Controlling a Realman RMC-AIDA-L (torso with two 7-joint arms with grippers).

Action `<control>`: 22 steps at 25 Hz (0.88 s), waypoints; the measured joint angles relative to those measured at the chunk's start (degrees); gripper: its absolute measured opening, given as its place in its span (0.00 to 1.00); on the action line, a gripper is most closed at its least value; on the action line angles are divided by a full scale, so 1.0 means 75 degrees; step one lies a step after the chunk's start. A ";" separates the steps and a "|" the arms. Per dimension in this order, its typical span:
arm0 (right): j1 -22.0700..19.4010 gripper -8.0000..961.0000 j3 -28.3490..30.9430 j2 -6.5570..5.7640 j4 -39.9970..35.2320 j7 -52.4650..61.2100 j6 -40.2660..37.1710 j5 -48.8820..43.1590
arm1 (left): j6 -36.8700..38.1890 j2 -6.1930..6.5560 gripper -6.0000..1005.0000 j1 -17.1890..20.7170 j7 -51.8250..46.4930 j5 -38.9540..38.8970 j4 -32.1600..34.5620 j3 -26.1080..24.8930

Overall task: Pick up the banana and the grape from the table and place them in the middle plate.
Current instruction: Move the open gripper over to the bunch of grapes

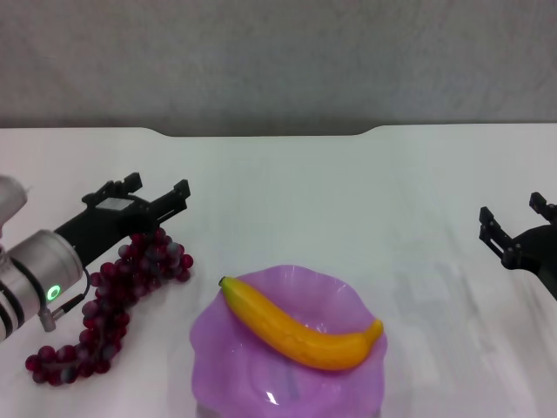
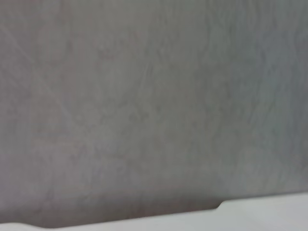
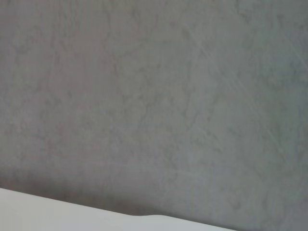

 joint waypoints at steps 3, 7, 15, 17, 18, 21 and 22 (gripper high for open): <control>-0.0006 0.82 -0.0002 0.0001 -0.0002 0.0002 0.0005 0.0003 | 0.0868 -0.0015 0.89 0.0539 -0.1828 0.2152 0.1454 -0.0019; -0.0017 0.82 -0.0007 -0.0001 -0.0005 0.0003 0.0010 0.0005 | 0.0793 0.0052 0.89 0.0845 -0.4876 0.5270 0.2648 -0.0311; -0.0019 0.82 -0.0009 -0.0001 -0.0011 0.0013 0.0010 -0.0035 | -0.1471 -0.0051 0.89 0.0473 -0.9316 1.0776 0.3840 -0.1770; -0.0014 0.82 -0.0009 -0.0001 -0.0011 0.0015 0.0013 -0.0038 | -0.1796 -0.0076 0.89 0.0364 -0.9868 1.2186 0.4149 -0.1749; -0.0005 0.82 -0.0008 -0.0001 -0.0010 0.0015 0.0029 -0.0038 | -0.1866 -0.0093 0.89 0.0300 -1.0197 1.2950 0.4278 -0.1667; 0.0032 0.82 -0.0009 -0.0001 0.0014 0.0018 0.0157 -0.0038 | -0.1881 -0.0117 0.89 0.0132 -1.0963 1.4643 0.4402 -0.1330; 0.0044 0.82 -0.0009 -0.0001 0.0016 0.0018 0.0187 -0.0039 | -0.1833 -0.0121 0.89 0.0092 -1.1067 1.4908 0.4385 -0.1252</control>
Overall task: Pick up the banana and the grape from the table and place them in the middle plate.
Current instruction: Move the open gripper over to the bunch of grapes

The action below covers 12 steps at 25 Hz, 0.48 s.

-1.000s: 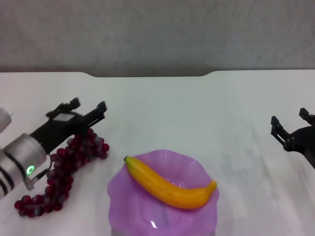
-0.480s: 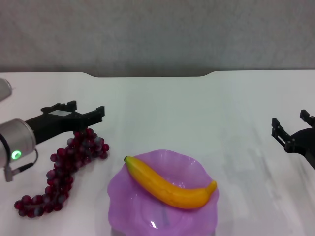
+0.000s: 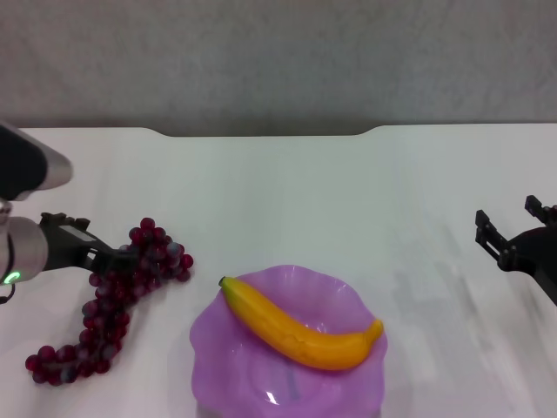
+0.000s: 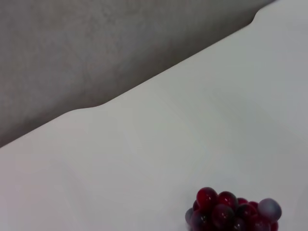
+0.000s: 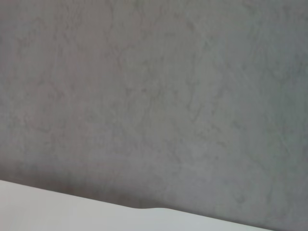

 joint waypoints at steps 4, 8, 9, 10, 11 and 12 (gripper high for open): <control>0.0026 0.82 0.0000 0.0001 0.0038 0.0002 0.0030 -0.0003 | 0.0098 -0.0015 0.89 -0.0379 -0.0074 0.0194 -0.0444 0.0116; 0.0028 0.82 0.0000 0.0000 0.0031 0.0004 0.0029 -0.0010 | -0.0215 0.0011 0.89 -0.1005 -0.0054 0.0171 -0.1313 -0.0055; 0.0025 0.82 0.0000 0.0001 0.0029 0.0005 0.0030 -0.0010 | -0.0340 0.0014 0.89 -0.1108 -0.0033 0.0170 -0.1421 -0.0082; 0.0021 0.82 0.0001 0.0001 0.0032 0.0006 0.0029 -0.0010 | -0.0407 0.0015 0.89 -0.1154 -0.0009 0.0182 -0.1475 -0.0088; 0.0022 0.82 0.0000 0.0000 0.0037 0.0006 0.0030 -0.0010 | -0.0453 0.0017 0.89 -0.1195 0.0015 0.0210 -0.1531 -0.0093; 0.0024 0.82 0.0000 0.0001 0.0041 0.0006 0.0029 -0.0011 | -0.0453 0.0019 0.89 -0.1231 0.0034 0.0245 -0.1586 -0.0109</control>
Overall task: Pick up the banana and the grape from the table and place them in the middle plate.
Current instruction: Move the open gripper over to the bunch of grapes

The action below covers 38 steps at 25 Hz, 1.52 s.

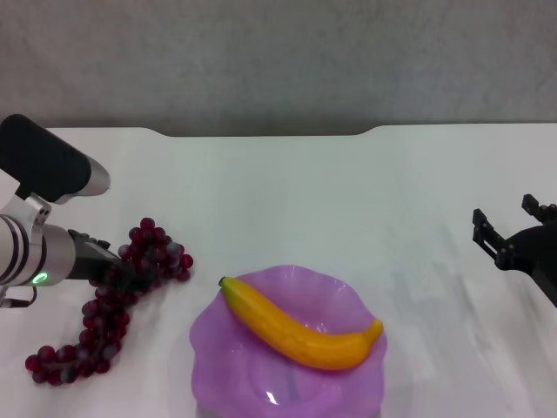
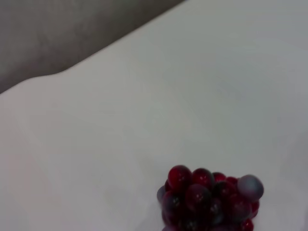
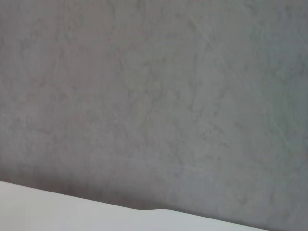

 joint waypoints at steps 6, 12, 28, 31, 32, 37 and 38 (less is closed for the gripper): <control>0.0008 0.82 0.0000 0.0000 0.0018 0.0001 -0.0002 0.0000 | 0.0094 0.0000 0.89 -0.0161 0.0322 -0.0014 -0.0459 -0.0326; 0.0005 0.82 0.0000 0.0004 0.0026 0.0001 -0.0005 0.0000 | 0.0582 -0.0035 0.89 -0.0362 0.0707 -0.0110 -0.1285 -0.0337; -0.0040 0.82 0.0000 0.0011 0.0038 0.0009 -0.0067 0.0000 | 0.1467 -0.0043 0.89 -0.0507 0.0781 -0.0267 -0.2109 -0.0308; -0.0043 0.82 0.0000 0.0011 0.0037 0.0011 -0.0067 0.0000 | 0.1482 -0.0043 0.88 -0.0510 0.0755 -0.0267 -0.2113 -0.0313; -0.0047 0.82 0.0000 0.0011 0.0037 0.0011 -0.0070 0.0000 | 0.1488 -0.0042 0.85 -0.0510 0.0747 -0.0267 -0.2114 -0.0320; -0.0052 0.82 0.0000 0.0011 0.0037 0.0013 -0.0084 0.0000 | 0.1555 -0.0041 0.68 -0.0510 0.0725 -0.0268 -0.2117 -0.0346; -0.0052 0.82 0.0000 0.0011 0.0037 0.0012 -0.0084 0.0001 | 0.1598 -0.0042 0.67 -0.0504 0.0724 -0.0277 -0.2117 -0.0338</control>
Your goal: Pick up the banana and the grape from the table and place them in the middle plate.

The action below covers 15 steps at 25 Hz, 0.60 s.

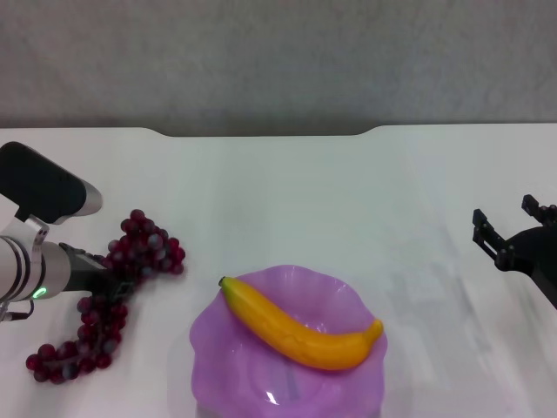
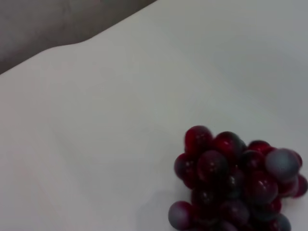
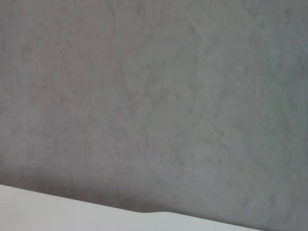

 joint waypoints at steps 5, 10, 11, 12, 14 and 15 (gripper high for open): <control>0.0000 0.82 -0.0054 -0.0001 0.0000 0.0000 -0.0004 -0.0010 | 0.0174 -0.0009 0.60 0.0044 0.0011 -0.0081 -0.0039 0.0037; 0.0001 0.82 -0.0086 0.0000 0.0000 0.0000 -0.0014 -0.0012 | 0.0431 -0.0021 0.54 0.0095 -0.0005 -0.0137 -0.0103 0.0045; 0.0000 0.82 -0.0086 0.0000 0.0000 0.0000 -0.0017 -0.0012 | 0.0512 -0.0024 0.52 0.0111 -0.0005 -0.0163 -0.0109 0.0047; -0.0002 0.82 -0.0086 0.0000 0.0000 0.0000 -0.0018 -0.0012 | 0.0583 -0.0028 0.50 0.0131 -0.0005 -0.0173 -0.0115 0.0052; -0.0004 0.82 -0.0086 0.0000 0.0001 0.0009 -0.0025 -0.0008 | 0.0764 -0.0033 0.47 0.0178 -0.0005 -0.0182 -0.0121 0.0105; -0.0005 0.82 -0.0086 -0.0001 0.0001 0.0017 -0.0030 0.0001 | 0.0840 -0.0034 0.46 0.0195 -0.0007 -0.0183 -0.0131 0.0154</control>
